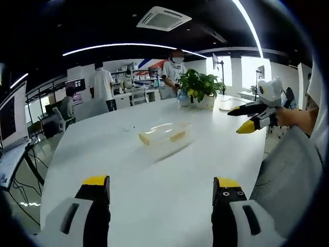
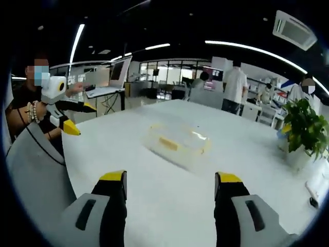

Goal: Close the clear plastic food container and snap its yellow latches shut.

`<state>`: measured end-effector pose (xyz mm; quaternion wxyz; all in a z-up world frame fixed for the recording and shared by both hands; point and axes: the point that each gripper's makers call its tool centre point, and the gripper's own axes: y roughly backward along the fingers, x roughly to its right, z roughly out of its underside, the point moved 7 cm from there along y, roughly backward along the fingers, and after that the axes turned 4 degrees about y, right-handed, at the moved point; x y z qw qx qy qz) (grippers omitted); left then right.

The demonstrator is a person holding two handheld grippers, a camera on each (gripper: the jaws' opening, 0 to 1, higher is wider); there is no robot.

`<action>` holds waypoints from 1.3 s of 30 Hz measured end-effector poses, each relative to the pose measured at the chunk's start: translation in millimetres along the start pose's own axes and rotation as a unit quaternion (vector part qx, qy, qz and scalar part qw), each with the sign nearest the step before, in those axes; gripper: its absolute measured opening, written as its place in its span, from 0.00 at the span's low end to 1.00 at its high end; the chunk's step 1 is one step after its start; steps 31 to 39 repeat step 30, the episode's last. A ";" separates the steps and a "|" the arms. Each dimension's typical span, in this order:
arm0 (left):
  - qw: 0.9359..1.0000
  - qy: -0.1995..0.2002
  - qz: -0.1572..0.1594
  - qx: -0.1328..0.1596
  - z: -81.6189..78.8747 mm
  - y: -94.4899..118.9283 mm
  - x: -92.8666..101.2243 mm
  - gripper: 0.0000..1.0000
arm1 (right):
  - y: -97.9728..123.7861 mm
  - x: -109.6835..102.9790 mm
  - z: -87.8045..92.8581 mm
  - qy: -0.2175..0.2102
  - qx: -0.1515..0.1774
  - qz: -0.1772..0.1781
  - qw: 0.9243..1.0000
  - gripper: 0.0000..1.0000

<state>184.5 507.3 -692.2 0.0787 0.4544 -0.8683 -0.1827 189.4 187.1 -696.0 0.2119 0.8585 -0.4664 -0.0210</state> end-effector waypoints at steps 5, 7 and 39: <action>1.000 0.000 0.004 -0.007 2.4 -1.2 1.1 0.80 | -1.7 -2.0 1.5 0.018 -0.004 0.000 1.000 0.65; 1.000 -0.001 0.002 -0.004 2.8 -2.0 -0.3 0.80 | -1.7 -2.5 1.6 0.014 -0.002 -0.004 1.000 0.65; 0.999 -0.019 0.013 -0.046 15.7 -10.4 2.6 0.79 | -5.1 -8.2 6.7 0.044 -0.023 -0.015 0.999 0.62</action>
